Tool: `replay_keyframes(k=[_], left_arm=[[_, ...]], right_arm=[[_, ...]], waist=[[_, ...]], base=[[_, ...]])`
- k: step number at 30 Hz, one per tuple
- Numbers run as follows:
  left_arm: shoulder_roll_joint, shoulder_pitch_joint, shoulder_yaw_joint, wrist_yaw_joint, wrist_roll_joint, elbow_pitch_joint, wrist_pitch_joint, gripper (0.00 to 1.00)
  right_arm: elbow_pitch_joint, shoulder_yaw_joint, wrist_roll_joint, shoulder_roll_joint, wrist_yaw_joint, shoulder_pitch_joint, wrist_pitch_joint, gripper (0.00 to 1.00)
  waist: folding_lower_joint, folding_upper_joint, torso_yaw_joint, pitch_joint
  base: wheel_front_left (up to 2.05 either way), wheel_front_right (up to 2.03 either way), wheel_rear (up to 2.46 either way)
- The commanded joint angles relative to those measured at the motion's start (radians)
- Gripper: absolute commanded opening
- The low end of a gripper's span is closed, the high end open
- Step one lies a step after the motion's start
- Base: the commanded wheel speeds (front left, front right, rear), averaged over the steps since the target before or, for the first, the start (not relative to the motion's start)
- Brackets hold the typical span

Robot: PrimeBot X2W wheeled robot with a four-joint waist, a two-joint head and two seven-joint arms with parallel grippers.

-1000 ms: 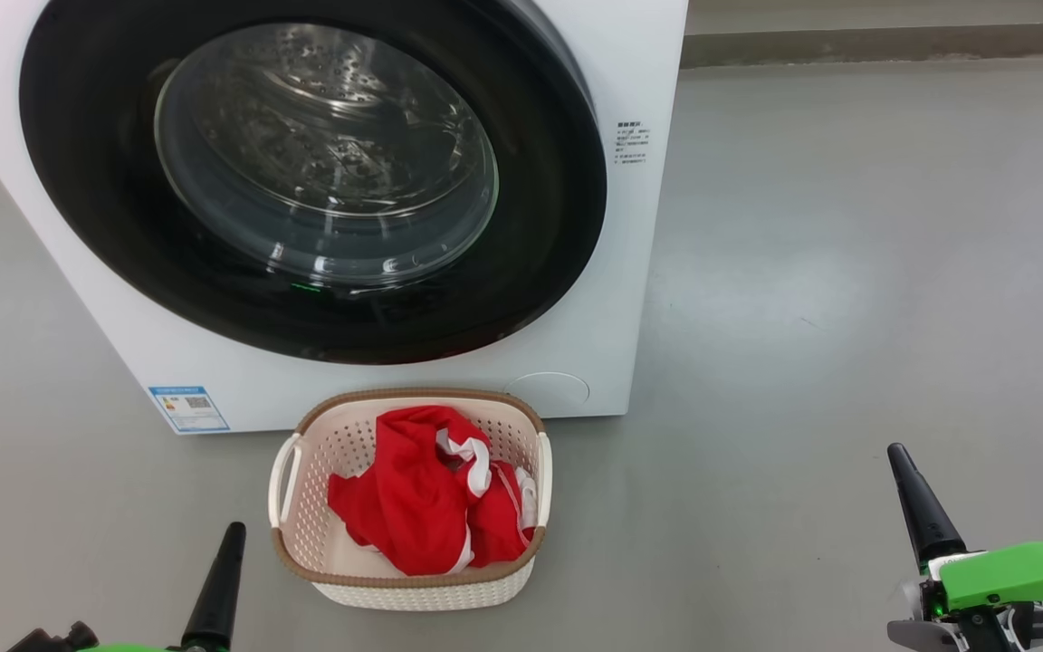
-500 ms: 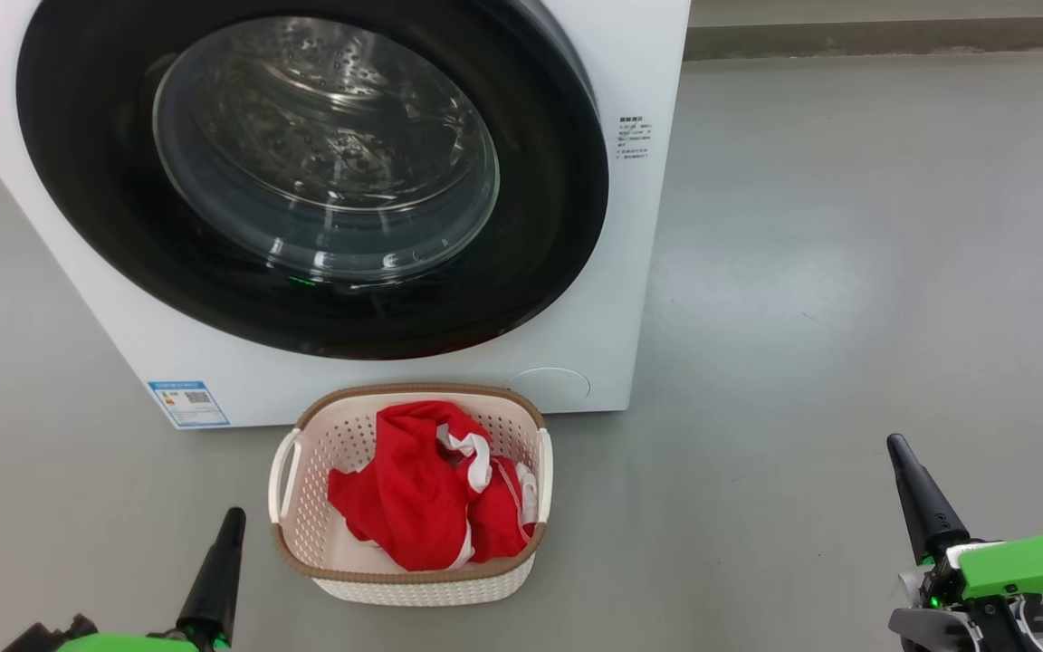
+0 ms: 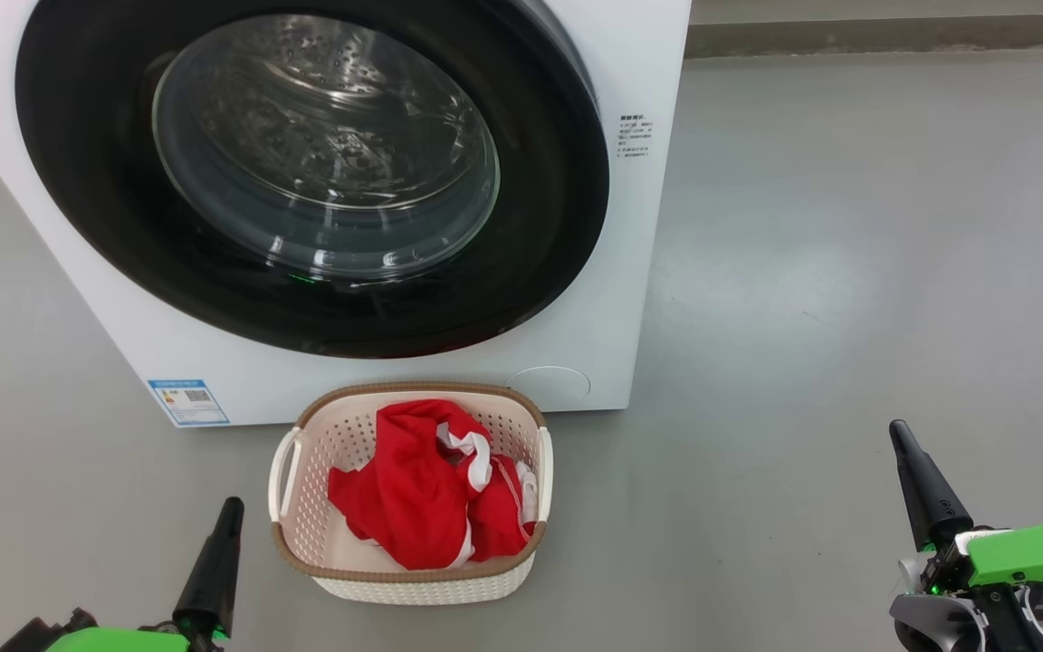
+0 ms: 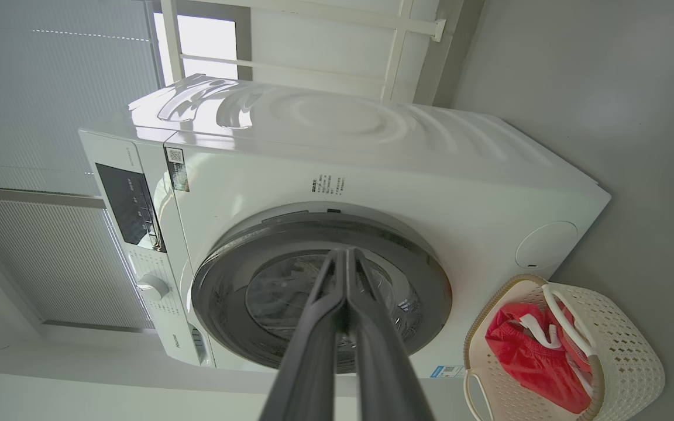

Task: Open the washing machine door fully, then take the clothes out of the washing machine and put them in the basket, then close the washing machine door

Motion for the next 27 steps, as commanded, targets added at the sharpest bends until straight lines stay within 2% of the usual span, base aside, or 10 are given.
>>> replay_keyframes(k=[1,27], left_arm=[[0.014,-0.044,0.036,-0.007,-0.006,-0.019,0.005,0.0],[0.014,-0.044,0.036,-0.007,-0.006,-0.019,0.005,0.0]], right_arm=[[-0.026,0.013,0.003,-0.017,0.0,-0.043,0.007,0.0],[-0.026,0.013,0.003,-0.017,0.0,-0.043,0.007,0.0]], waist=[[-0.0001,0.0,0.0,0.0],[-0.0001,0.0,0.0,0.0]], base=[[0.0,0.0,0.0],[0.0,0.0,0.0]])
